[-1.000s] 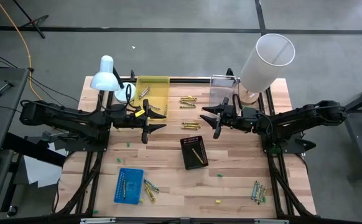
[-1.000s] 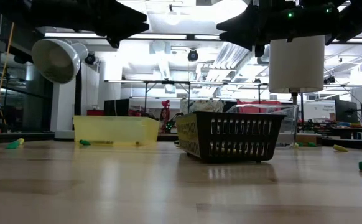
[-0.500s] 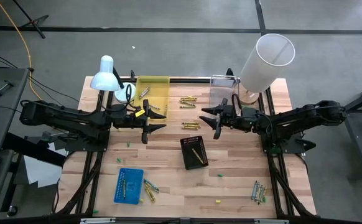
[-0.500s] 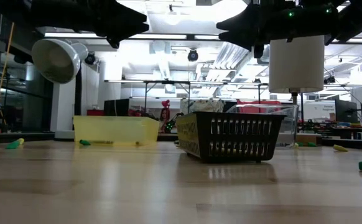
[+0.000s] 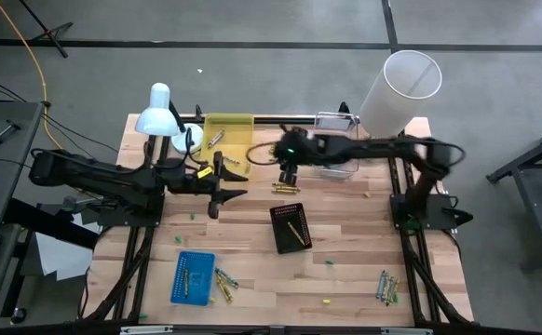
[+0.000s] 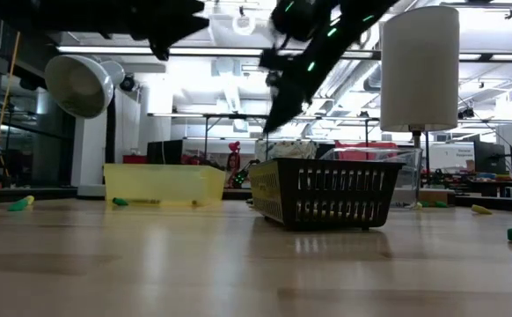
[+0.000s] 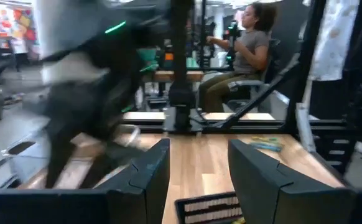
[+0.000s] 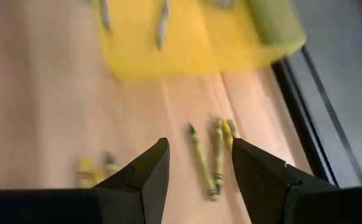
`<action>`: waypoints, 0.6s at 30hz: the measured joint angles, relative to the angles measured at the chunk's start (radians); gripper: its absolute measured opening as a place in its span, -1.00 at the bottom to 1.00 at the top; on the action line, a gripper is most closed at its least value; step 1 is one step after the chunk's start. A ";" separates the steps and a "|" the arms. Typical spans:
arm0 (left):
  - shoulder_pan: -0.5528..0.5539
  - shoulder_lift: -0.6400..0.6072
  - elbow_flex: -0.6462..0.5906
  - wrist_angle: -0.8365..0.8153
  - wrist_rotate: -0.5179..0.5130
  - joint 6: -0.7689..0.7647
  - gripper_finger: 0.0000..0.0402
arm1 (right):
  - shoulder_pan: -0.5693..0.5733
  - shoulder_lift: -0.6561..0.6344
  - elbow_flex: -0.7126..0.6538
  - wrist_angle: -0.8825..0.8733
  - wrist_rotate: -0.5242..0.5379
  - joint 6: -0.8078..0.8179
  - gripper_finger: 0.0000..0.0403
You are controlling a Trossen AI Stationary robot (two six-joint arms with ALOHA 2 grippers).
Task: Sort crayons
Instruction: Put the green crayon into the blue bin
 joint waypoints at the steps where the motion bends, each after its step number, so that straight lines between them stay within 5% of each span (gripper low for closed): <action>1: -0.011 -0.016 -0.001 -0.013 0.005 0.000 -0.26 | -0.015 0.044 0.041 -0.049 0.000 -0.027 -0.16; 7: -0.065 -0.181 0.000 -0.144 0.019 0.018 -0.27 | -0.080 0.225 0.160 -0.208 -0.010 -0.146 -0.16; 10: -0.081 -0.246 0.000 -0.203 -0.002 0.018 -0.27 | -0.103 0.254 0.169 -0.195 -0.106 -0.183 -0.16; 18: -0.093 -0.253 0.000 -0.235 -0.088 0.019 -0.27 | -0.122 0.270 0.169 -0.137 -0.225 -0.204 -0.16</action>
